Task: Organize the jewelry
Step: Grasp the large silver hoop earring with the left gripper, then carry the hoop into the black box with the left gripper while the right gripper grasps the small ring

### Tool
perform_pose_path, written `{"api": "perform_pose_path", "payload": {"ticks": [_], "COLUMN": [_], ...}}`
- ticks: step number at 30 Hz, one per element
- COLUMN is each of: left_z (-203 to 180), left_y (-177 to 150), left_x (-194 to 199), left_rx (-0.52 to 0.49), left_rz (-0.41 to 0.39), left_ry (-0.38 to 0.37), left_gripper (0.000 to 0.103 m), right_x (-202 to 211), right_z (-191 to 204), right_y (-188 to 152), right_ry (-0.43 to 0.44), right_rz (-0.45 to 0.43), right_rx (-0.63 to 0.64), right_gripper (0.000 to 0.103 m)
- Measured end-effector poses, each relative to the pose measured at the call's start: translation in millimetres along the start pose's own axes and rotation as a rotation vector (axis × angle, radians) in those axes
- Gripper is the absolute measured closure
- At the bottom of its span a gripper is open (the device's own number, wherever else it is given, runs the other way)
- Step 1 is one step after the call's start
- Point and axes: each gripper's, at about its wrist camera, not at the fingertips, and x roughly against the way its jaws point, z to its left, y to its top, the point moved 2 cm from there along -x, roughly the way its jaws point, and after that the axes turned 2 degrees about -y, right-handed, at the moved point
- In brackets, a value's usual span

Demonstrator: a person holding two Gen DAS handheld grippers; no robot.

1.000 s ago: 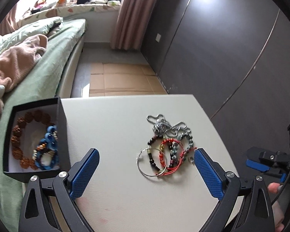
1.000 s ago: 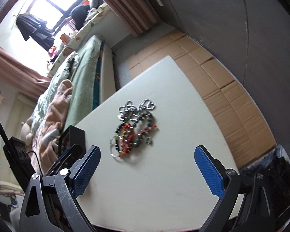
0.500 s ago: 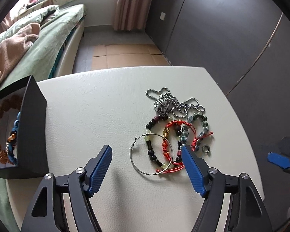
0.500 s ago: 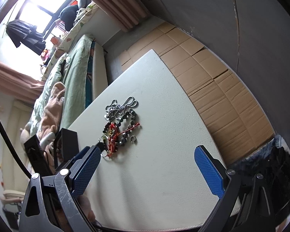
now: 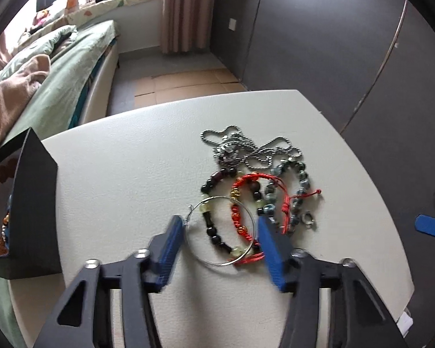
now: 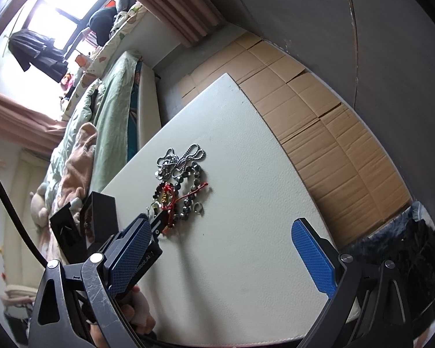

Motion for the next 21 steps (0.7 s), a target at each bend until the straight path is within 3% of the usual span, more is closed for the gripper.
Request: {"api": "perform_pose_path", "payload": {"ticks": [9, 18, 21], "left_z": [9, 27, 35], "left_y": [2, 13, 15], "left_x": [4, 31, 38], "left_rx": [0.032, 0.086, 0.105], "left_rz": [0.007, -0.044, -0.059], "left_ry": [-0.03, -0.064, -0.067], "left_gripper": [0.052, 0.053, 0.052], "right_x": [-10, -26, -33], "right_z": [11, 23, 29], "right_y": [-6, -7, -6], "right_ry": [-0.008, -0.04, -0.05], "right_rz": [0.031, 0.043, 0.051], "right_rx": [0.041, 0.087, 0.108], "right_gripper": [0.005, 0.006, 0.023]}}
